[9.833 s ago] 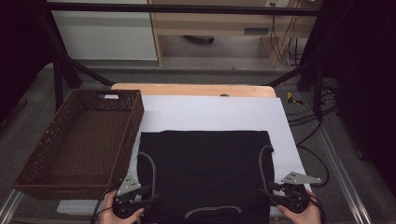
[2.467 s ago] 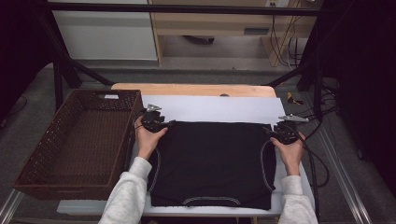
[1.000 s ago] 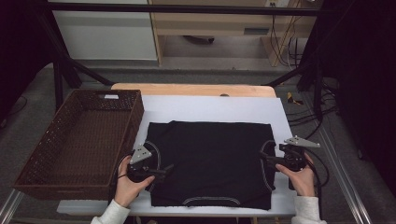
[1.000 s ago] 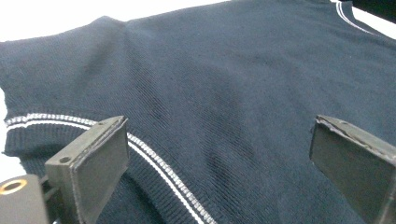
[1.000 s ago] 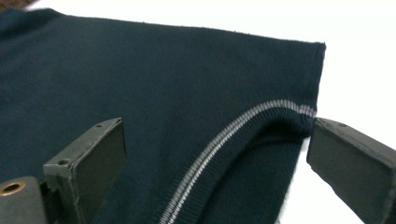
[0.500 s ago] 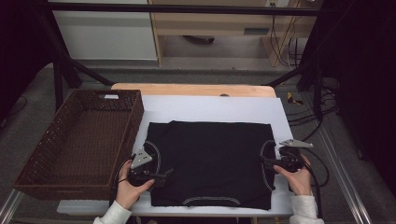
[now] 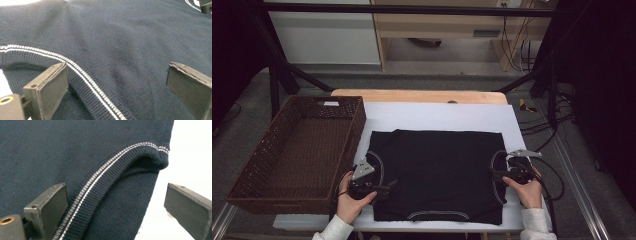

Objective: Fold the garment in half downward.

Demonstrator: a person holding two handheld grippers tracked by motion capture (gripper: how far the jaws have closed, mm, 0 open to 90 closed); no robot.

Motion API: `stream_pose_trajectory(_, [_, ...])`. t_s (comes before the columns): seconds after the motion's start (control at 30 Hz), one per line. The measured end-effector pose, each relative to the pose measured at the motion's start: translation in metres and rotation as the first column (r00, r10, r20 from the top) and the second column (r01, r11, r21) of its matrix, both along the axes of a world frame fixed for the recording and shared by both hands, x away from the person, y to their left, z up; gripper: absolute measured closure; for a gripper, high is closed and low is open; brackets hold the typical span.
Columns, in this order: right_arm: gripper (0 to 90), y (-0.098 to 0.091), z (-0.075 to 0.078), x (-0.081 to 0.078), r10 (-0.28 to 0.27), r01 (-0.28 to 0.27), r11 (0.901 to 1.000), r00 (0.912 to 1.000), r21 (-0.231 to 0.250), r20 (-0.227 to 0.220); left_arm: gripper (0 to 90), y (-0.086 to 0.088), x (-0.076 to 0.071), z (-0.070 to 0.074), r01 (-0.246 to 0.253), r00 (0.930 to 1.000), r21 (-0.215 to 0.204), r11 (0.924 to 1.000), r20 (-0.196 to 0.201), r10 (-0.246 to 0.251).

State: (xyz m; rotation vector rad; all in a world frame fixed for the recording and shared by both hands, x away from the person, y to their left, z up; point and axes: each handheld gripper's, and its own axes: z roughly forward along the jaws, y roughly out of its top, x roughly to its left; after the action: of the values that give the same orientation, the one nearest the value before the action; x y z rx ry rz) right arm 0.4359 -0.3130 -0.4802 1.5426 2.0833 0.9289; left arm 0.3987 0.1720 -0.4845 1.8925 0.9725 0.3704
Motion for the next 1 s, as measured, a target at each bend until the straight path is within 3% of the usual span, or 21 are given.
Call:
stream_pose_trajectory(0.23, [5.7, -0.0007, -0.0025, 0.0031, -0.001, 0.001, 0.9999, 0.9998, 0.012, -0.021, 3.9, -0.0006, 0.0005, -0.0002, -0.002, 1.0, 0.007, 1.0, -0.004, 0.002])
stream_pose_trajectory(0.47, [16.7, 0.0038, -0.0006, 0.0012, 0.002, -0.001, 0.9996, 0.9997, 0.03, -0.022, 4.2, -0.0008, 0.0004, -0.0001, 0.001, 1.0, 0.013, 0.9999, -0.004, -0.001])
stream_pose_trajectory(0.8, [47.1, 0.0053, 0.0029, -0.0007, -0.049, 0.051, 0.9971, 0.9982, 0.056, -0.034, 4.1, -0.0019, 0.0007, -0.0004, 0.0, 1.0, 0.022, 0.9998, -0.005, 0.0])
stream_pose_trajectory(0.9, [58.6, 0.0065, 0.0039, -0.0006, -0.041, 0.046, 0.9956, 0.9979, 0.082, -0.051, 4.1, -0.0018, 0.0006, -0.0004, 0.0, 1.0, 0.023, 0.9997, -0.005, 0.0])
stream_pose_trajectory(1.0, [70.5, 0.006, 0.0041, 0.0003, -0.031, 0.042, 0.9895, 0.9962, 0.138, -0.082, 4.1, -0.0022, 0.0007, -0.0005, 0.0, 1.0, 0.024, 0.9997, -0.006, 0.0])
